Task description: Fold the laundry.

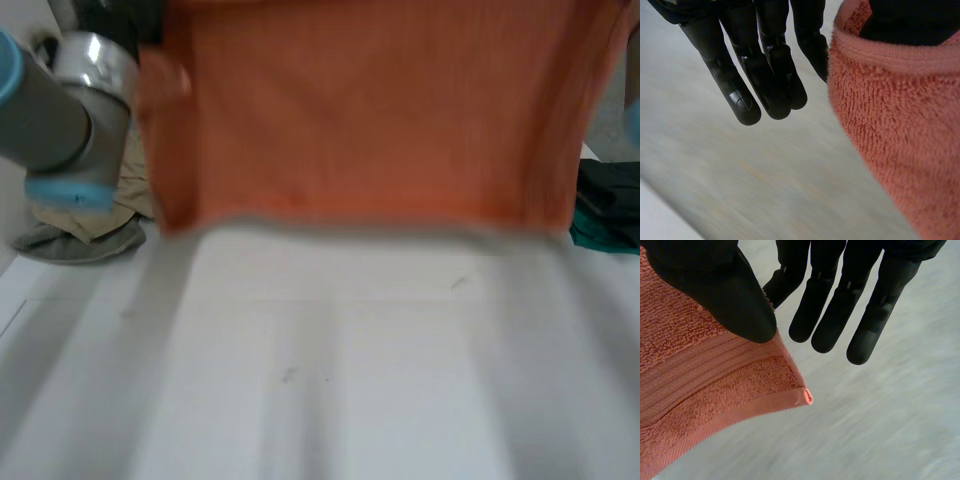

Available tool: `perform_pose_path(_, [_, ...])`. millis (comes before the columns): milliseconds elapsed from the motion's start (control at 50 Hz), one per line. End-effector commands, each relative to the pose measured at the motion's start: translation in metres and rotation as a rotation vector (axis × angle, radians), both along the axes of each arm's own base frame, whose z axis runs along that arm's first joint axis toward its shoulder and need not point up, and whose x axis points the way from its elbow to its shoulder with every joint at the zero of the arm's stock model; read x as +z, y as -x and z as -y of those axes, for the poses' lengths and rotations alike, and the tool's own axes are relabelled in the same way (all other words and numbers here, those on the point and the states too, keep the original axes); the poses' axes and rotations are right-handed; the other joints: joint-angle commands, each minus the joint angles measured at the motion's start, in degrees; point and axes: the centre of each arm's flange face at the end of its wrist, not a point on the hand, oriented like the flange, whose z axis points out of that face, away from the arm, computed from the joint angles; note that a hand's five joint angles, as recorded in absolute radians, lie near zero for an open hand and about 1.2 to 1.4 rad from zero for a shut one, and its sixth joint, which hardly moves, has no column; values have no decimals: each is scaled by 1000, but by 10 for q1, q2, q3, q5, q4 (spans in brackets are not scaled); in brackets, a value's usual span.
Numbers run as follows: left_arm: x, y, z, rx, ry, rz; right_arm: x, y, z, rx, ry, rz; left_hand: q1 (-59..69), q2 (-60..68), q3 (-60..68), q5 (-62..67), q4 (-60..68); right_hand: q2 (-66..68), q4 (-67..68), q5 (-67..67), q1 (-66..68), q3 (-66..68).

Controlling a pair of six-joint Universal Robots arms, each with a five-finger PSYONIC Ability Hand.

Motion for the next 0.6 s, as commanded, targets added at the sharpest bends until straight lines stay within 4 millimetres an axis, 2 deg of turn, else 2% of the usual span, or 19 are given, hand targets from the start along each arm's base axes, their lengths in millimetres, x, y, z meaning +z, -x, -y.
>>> perform_pose_path(20, [41, -5, -6, -53, 195, -136, 41, -2, -12, 30, 237, 83, 132, 112, 115, 136, 112, 122, 114, 118, 147, 118])
perform_pose_path(80, [21, -5, -7, -53, 72, -100, 28, -9, -13, 52, 191, 66, 132, 112, 115, 136, 112, 122, 114, 118, 147, 118])
perform_pose_path(160, [-7, -11, -14, -43, -76, -56, -12, -17, -10, 88, 57, 21, 132, 112, 115, 136, 112, 122, 114, 118, 147, 118])
perform_pose_path(180, [-14, -11, -17, -43, -104, -46, -32, -18, -9, 97, -12, 1, 132, 112, 115, 136, 112, 122, 114, 118, 147, 118])
perform_pose_path(200, [-33, -15, -21, -37, -170, -24, -43, -18, -9, 101, -51, -10, 132, 112, 115, 136, 112, 122, 114, 118, 147, 118])
perform_pose_path(240, [-49, -18, -24, -34, -223, -2, -65, -19, -10, 111, -124, -34, 132, 112, 115, 136, 112, 122, 114, 118, 147, 118])
perform_pose_path(260, [-69, -20, -28, -28, -281, 16, -88, -18, -12, 120, -201, -55, 132, 112, 115, 136, 112, 122, 114, 118, 147, 118])
perform_pose_path(320, [-100, -24, -36, -22, -373, 46, -121, -17, -18, 138, -313, -82, 132, 112, 115, 136, 112, 122, 114, 118, 147, 118])
perform_pose_path(340, [-119, -26, -42, -19, -428, 64, -142, -16, -24, 150, -386, -97, 132, 112, 115, 136, 112, 122, 114, 118, 147, 118])
perform_pose_path(380, [-137, -29, -48, -19, -476, 80, -164, -14, -30, 156, -457, -113, 132, 112, 115, 136, 112, 122, 114, 118, 147, 118])
perform_pose_path(400, [-146, -30, -50, -21, -498, 88, -186, -13, -37, 166, -527, -127, 132, 112, 115, 136, 112, 122, 114, 118, 147, 118])
perform_pose_path(420, [-166, -30, -55, -30, -547, 109, -196, -13, -41, 172, -560, -135, 132, 112, 115, 136, 112, 122, 114, 118, 147, 118])
perform_pose_path(460, [-194, -30, -59, -42, -610, 139, -218, -11, -48, 175, -625, -148, 132, 112, 115, 136, 112, 122, 114, 118, 147, 118])
perform_pose_path(480, [-206, -30, -61, -45, -640, 149, -238, -10, -54, 178, -685, -159, 132, 112, 115, 136, 112, 122, 114, 118, 147, 118])
perform_pose_path(500, [-228, -31, -64, -51, -694, 168, -247, -9, -57, 178, -711, -164, 132, 112, 115, 136, 112, 122, 114, 118, 147, 118])
perform_pose_path(520, [-238, -32, -66, -51, -721, 179, -254, -8, -60, 177, -732, -167, 117, 97, 101, 122, 97, 122, 114, 118, 147, 118])
perform_pose_path(600, [-265, -39, -71, -25, -779, 241, -271, -4, -71, 172, -796, -172, -95, -114, -111, -90, -114, 122, 114, 118, 147, 118])
